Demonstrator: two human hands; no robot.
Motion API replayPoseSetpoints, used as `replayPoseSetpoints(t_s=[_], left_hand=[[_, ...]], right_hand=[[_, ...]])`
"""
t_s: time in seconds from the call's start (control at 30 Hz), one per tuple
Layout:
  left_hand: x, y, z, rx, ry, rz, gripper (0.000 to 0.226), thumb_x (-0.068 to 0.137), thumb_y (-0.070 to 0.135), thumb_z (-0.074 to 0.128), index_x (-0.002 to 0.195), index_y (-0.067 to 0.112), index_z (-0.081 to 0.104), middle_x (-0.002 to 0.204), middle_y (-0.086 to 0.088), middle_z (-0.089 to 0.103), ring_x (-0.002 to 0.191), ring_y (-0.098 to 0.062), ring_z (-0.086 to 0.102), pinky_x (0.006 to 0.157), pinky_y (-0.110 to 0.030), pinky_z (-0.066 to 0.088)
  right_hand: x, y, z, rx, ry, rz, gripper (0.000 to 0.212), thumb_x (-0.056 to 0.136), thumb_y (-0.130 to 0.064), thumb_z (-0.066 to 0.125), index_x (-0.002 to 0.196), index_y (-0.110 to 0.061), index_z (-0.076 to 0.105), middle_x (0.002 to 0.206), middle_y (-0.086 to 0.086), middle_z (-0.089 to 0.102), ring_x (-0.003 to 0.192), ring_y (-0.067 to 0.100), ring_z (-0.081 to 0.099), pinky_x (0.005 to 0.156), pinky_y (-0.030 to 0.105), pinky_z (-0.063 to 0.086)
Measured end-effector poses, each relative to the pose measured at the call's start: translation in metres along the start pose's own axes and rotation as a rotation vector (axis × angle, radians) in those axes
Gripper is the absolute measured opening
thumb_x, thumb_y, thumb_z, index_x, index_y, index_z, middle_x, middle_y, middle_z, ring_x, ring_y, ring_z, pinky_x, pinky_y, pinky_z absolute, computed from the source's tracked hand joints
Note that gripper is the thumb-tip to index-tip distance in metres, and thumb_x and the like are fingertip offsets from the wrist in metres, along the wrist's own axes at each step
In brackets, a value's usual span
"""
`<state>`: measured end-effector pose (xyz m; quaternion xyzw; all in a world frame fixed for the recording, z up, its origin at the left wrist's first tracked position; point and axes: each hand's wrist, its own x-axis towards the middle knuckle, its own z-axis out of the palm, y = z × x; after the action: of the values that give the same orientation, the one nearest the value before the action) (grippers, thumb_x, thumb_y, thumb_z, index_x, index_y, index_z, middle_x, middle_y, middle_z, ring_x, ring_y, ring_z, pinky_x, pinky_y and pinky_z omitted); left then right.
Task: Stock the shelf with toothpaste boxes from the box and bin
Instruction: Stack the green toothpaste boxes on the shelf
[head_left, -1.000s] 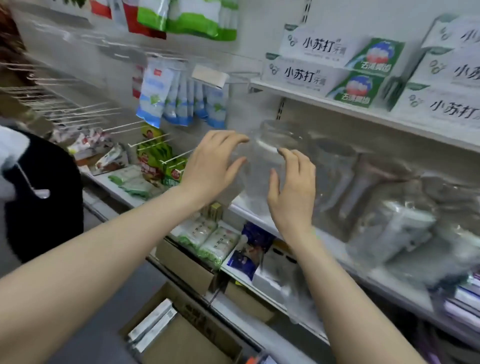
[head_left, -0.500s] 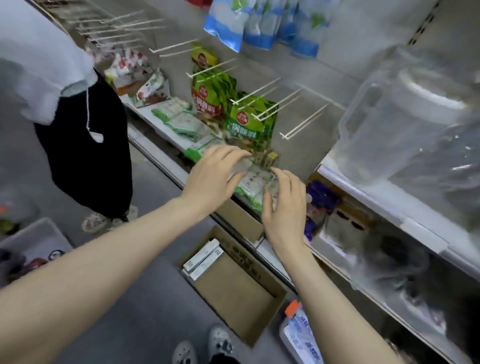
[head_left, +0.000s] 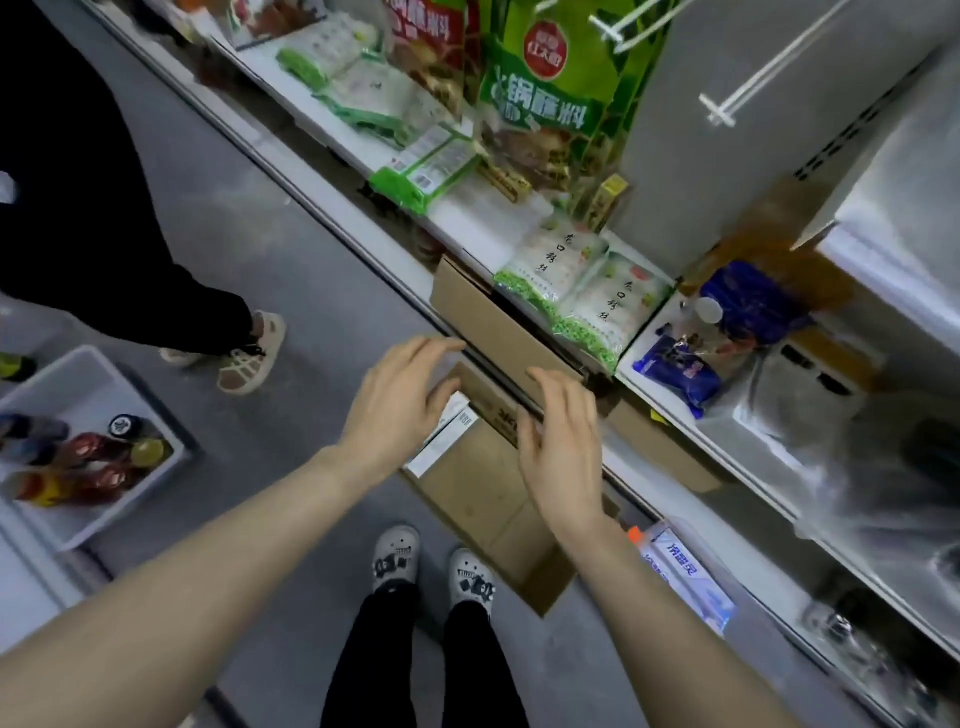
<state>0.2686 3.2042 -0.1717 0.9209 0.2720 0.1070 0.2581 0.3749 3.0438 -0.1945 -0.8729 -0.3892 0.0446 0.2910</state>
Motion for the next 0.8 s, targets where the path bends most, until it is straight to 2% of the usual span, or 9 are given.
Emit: replayPoseSetpoints(t_s=[0.17, 0.33, 0.43, 0.67, 0.8], left_hand=[[0.000, -0.058, 0.067, -0.054, -0.086, -0.076, 0.037, 0.090, 0.017, 0.066, 0.126, 0.018, 0.059, 0.124, 0.001, 0.061, 0.112, -0.024, 0.058, 0.087, -0.036, 0.047], [-0.006, -0.123, 0.142, -0.076, -0.217, -0.146, 0.044, 0.091, 0.017, 0.063, 0.134, 0.018, 0.054, 0.132, 0.000, 0.056, 0.117, -0.024, 0.054, 0.093, -0.039, 0.045], [-0.011, -0.165, 0.193, -0.052, -0.318, -0.175, 0.048, 0.092, 0.020, 0.061, 0.138, 0.021, 0.049, 0.135, 0.000, 0.052, 0.118, -0.024, 0.052, 0.092, -0.039, 0.045], [-0.021, -0.236, 0.302, -0.014, -0.390, -0.246, 0.051, 0.086, 0.010, 0.068, 0.135, 0.010, 0.052, 0.135, -0.007, 0.054, 0.109, -0.029, 0.060, 0.091, -0.036, 0.046], [-0.020, -0.273, 0.363, 0.013, -0.438, -0.263, 0.058, 0.085, 0.010, 0.069, 0.139, 0.006, 0.047, 0.141, -0.011, 0.050, 0.122, -0.032, 0.053, 0.100, -0.041, 0.046]], right_hand=[[-0.011, 0.034, 0.064, 0.006, -0.063, 0.086, 0.042, 0.091, -0.008, 0.060, 0.131, -0.015, 0.052, 0.123, 0.003, 0.055, 0.116, 0.021, 0.047, 0.103, 0.030, 0.037], [-0.026, 0.066, 0.137, 0.011, -0.122, 0.170, 0.048, 0.089, -0.007, 0.064, 0.133, -0.018, 0.050, 0.125, 0.002, 0.053, 0.117, 0.021, 0.049, 0.101, 0.033, 0.039], [-0.036, 0.088, 0.186, 0.025, -0.167, 0.199, 0.051, 0.087, -0.003, 0.065, 0.134, -0.017, 0.050, 0.124, 0.002, 0.054, 0.116, 0.018, 0.048, 0.100, 0.030, 0.038], [-0.053, 0.148, 0.306, 0.049, -0.275, 0.229, 0.048, 0.091, -0.009, 0.059, 0.136, -0.018, 0.049, 0.129, 0.003, 0.051, 0.119, 0.021, 0.049, 0.097, 0.042, 0.048], [-0.058, 0.187, 0.366, 0.030, -0.289, 0.247, 0.050, 0.088, -0.007, 0.063, 0.136, -0.013, 0.051, 0.127, 0.007, 0.054, 0.116, 0.023, 0.051, 0.099, 0.044, 0.046]])
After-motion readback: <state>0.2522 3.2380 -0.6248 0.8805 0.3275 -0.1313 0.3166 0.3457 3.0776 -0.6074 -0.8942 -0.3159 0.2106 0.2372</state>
